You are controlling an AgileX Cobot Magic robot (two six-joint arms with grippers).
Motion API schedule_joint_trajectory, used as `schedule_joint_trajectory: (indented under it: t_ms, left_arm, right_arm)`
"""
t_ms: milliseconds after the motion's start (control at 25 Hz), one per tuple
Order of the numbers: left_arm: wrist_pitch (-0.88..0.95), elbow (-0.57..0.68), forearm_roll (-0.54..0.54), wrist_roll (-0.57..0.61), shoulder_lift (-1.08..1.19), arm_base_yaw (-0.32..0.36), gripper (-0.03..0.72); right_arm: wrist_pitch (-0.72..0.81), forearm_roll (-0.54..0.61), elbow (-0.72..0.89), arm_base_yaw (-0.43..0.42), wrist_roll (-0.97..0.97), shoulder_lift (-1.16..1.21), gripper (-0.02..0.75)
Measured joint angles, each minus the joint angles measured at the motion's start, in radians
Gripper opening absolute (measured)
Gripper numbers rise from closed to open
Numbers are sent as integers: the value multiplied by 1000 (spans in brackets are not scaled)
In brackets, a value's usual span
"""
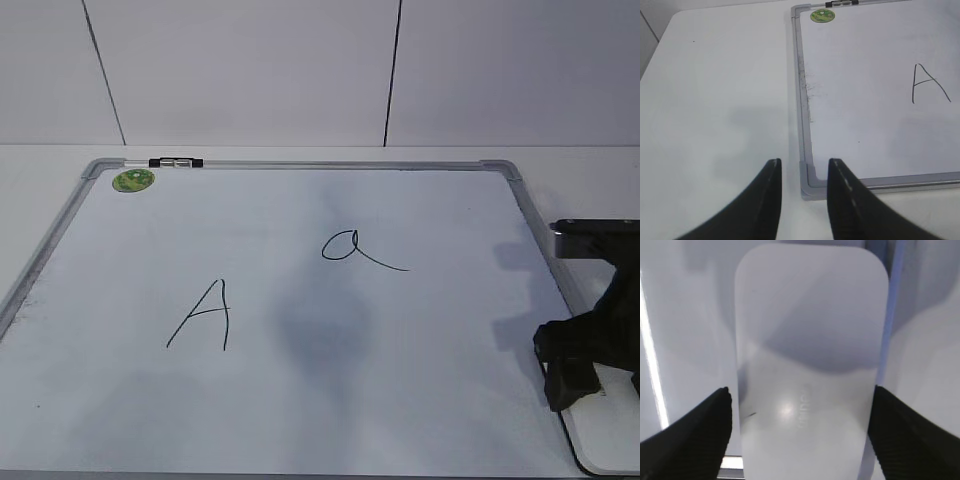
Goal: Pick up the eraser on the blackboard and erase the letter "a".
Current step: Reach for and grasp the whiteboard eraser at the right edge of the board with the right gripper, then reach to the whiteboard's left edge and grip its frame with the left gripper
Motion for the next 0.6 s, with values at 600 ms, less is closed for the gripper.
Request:
schedule_joint_trajectory:
  t_ms: [600]
  left_arm:
    - [0, 0, 0, 0, 0, 0, 235]
  right_arm:
    - [-18, -10, 0, 0, -2, 10, 655]
